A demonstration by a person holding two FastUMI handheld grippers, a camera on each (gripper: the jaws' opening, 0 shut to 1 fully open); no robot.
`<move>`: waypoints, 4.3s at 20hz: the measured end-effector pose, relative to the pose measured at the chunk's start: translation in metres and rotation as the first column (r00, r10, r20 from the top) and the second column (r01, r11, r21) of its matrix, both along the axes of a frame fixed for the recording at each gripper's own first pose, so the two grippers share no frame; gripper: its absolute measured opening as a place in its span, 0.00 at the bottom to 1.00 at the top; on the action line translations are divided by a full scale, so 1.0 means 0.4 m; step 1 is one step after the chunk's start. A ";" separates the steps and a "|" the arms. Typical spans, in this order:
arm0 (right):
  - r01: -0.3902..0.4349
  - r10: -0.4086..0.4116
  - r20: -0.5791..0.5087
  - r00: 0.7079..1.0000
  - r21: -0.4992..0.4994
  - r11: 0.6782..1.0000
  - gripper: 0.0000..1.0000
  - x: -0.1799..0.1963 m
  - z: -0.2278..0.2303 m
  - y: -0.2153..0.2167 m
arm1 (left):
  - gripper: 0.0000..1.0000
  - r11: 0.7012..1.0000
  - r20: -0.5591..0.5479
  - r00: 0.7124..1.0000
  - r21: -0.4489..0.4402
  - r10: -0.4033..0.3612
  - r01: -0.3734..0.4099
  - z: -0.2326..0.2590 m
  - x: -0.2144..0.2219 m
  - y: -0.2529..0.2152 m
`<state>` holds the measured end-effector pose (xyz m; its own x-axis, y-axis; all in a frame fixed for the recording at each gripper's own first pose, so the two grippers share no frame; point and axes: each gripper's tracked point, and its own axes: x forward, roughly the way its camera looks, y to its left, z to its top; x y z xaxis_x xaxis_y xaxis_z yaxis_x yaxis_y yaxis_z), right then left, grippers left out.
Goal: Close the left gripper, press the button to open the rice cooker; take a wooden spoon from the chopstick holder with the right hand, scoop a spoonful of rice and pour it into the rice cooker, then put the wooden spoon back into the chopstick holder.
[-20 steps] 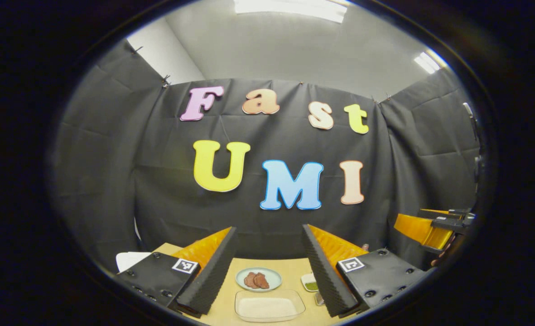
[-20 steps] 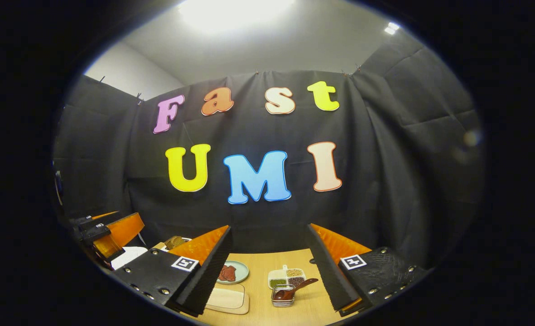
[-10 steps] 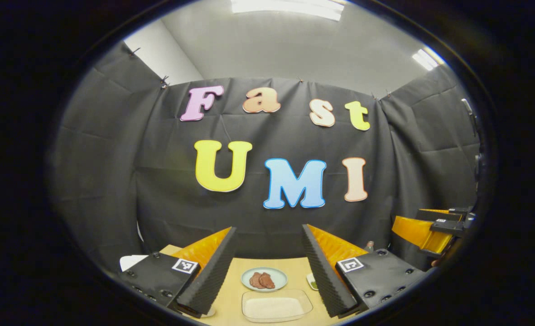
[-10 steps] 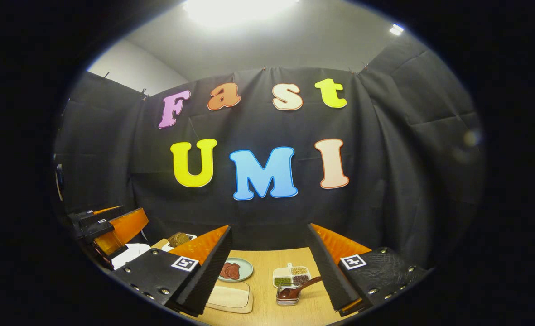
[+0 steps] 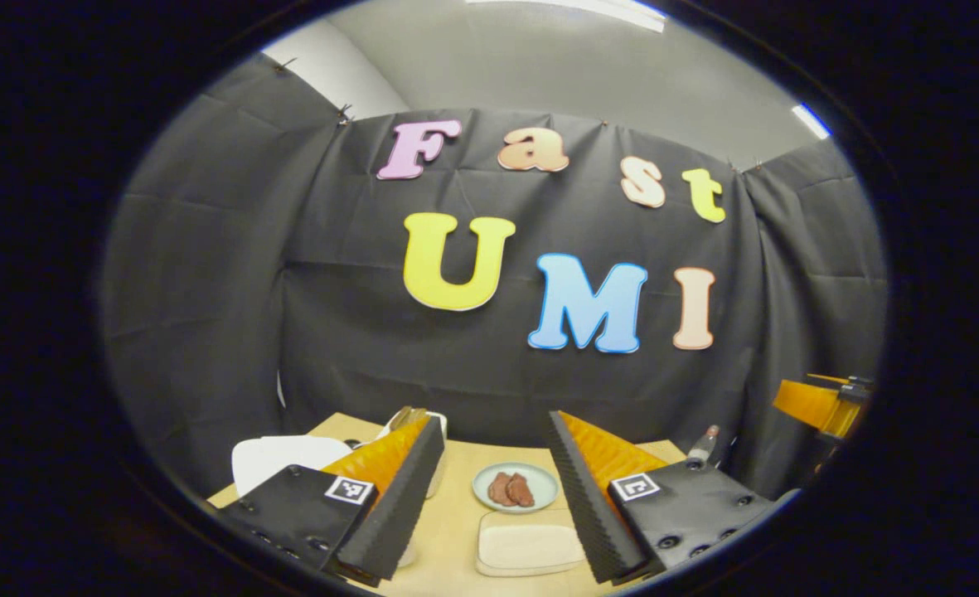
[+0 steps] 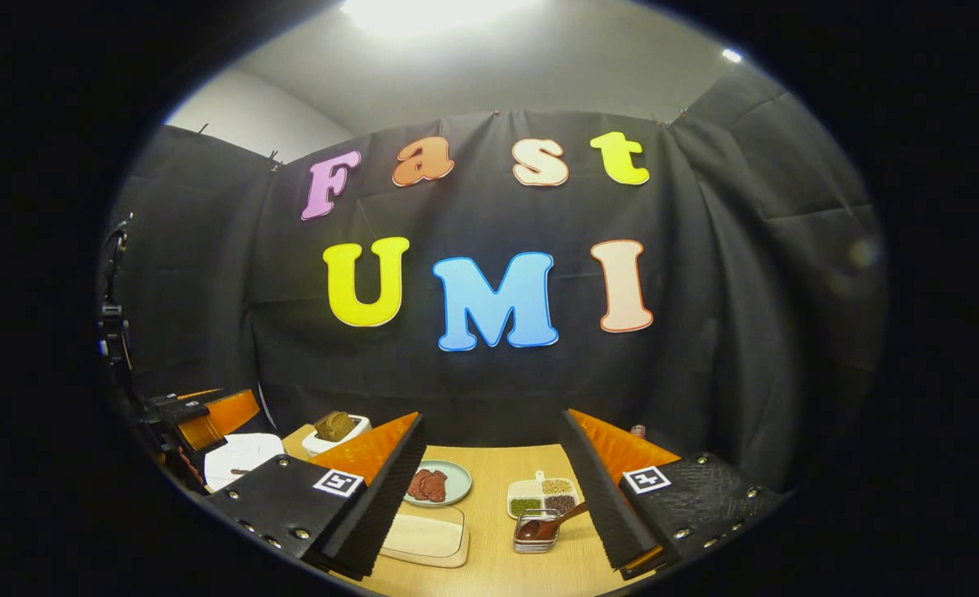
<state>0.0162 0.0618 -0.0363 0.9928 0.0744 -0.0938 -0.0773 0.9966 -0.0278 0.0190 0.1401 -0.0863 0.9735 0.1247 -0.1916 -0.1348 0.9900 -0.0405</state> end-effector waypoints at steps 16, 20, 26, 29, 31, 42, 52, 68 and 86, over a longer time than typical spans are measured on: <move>-0.030 0.028 -0.070 0.997 -0.027 0.999 0.99 0.004 -0.072 0.016 | 0.10 0.925 -0.447 0.880 -0.242 0.161 -0.292 -0.397 -0.090 0.449; -0.019 0.017 -0.094 0.995 -0.023 1.000 0.99 0.004 -0.089 0.004 | 0.10 0.921 -0.512 0.841 -0.219 0.172 -0.322 -0.477 -0.086 0.485; -0.010 0.006 -0.092 0.996 -0.047 0.999 0.99 0.003 -0.087 -0.009 | 0.10 0.927 -0.563 0.804 -0.163 0.193 -0.337 -0.532 -0.070 0.490; -0.010 0.007 -0.084 0.996 -0.038 0.999 0.99 0.006 -0.080 -0.009 | 0.10 0.933 -0.517 0.827 -0.133 0.222 -0.333 -0.484 -0.063 0.490; -0.005 0.001 -0.081 0.997 -0.048 0.999 0.99 0.004 -0.080 -0.020 | 0.13 0.938 -0.383 0.886 -0.116 0.261 -0.327 -0.368 -0.030 0.495; -0.001 -0.001 -0.069 0.998 -0.029 1.000 0.99 0.021 -0.068 -0.034 | 0.88 0.982 0.119 0.974 -0.023 0.191 -0.189 0.133 -0.061 0.317; 0.170 -0.171 -0.002 0.985 -0.045 0.984 0.98 -0.002 -0.050 -0.118 | 0.96 0.999 0.113 0.993 0.028 -0.035 0.032 0.094 -0.030 0.063; 0.225 -0.222 -0.064 0.973 0.026 0.974 0.98 0.128 -0.267 -0.283 | 0.96 0.992 0.137 0.983 0.031 -0.125 0.122 0.102 0.028 -0.042; 0.188 -0.139 -0.298 0.945 0.143 0.972 0.89 0.340 -0.675 -0.373 | 0.96 0.999 -0.012 0.999 0.043 -0.030 0.031 -0.071 0.073 -0.079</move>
